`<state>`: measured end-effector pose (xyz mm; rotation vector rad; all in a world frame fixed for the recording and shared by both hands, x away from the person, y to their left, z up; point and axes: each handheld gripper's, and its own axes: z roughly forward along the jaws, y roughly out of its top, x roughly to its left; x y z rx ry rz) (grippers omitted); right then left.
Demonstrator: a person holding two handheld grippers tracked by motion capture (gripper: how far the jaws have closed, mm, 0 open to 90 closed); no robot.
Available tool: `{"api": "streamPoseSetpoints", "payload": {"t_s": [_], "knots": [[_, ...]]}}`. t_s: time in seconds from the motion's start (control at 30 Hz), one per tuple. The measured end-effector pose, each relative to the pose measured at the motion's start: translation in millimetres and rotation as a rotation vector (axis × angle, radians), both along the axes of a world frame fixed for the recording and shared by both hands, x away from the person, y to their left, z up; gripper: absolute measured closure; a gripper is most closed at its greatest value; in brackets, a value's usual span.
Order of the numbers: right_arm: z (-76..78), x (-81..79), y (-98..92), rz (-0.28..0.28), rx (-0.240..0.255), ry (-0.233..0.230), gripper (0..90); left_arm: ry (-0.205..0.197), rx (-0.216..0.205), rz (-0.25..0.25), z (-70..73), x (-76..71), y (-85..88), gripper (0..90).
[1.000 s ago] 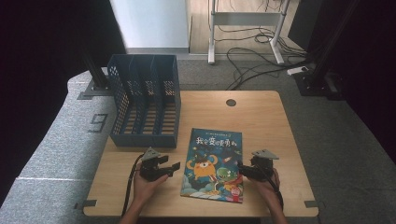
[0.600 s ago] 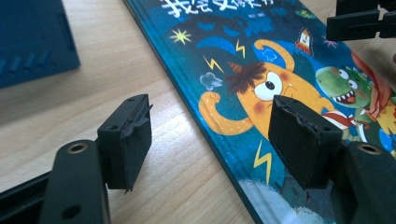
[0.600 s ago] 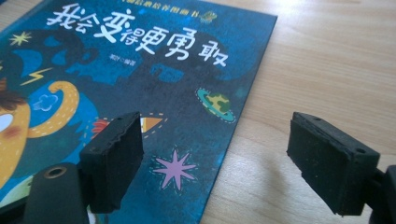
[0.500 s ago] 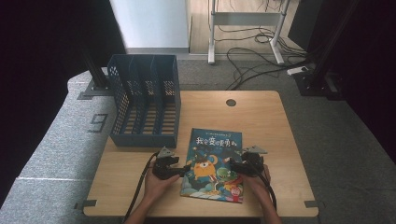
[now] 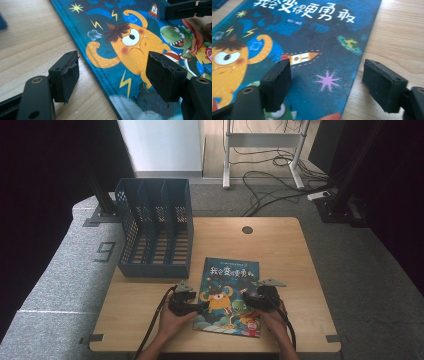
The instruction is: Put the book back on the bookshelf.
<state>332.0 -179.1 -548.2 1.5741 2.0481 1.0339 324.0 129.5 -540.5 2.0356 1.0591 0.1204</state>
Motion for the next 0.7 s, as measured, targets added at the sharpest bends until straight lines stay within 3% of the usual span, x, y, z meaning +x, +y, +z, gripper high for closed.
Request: {"api": "streamPoseSetpoints", "payload": {"t_s": [0.13, 0.47, 0.7], "knots": [[0.5, -1.6, 1.7, 0.010, 0.000, 0.002, 25.2, 0.022, -0.004, -0.027, -3.1, -0.7, -5.0, 27.1], [1.3, -5.9, 1.5, 0.009, -0.004, 0.000, 28.4, 0.021, 0.021, -0.022, -1.9, -3.8, -7.9, 26.9], [3.3, -9.9, 3.4, 0.013, -0.022, -0.001, 32.1, 0.042, 0.028, -0.020, 0.1, -7.3, -7.8, 26.8]]}}
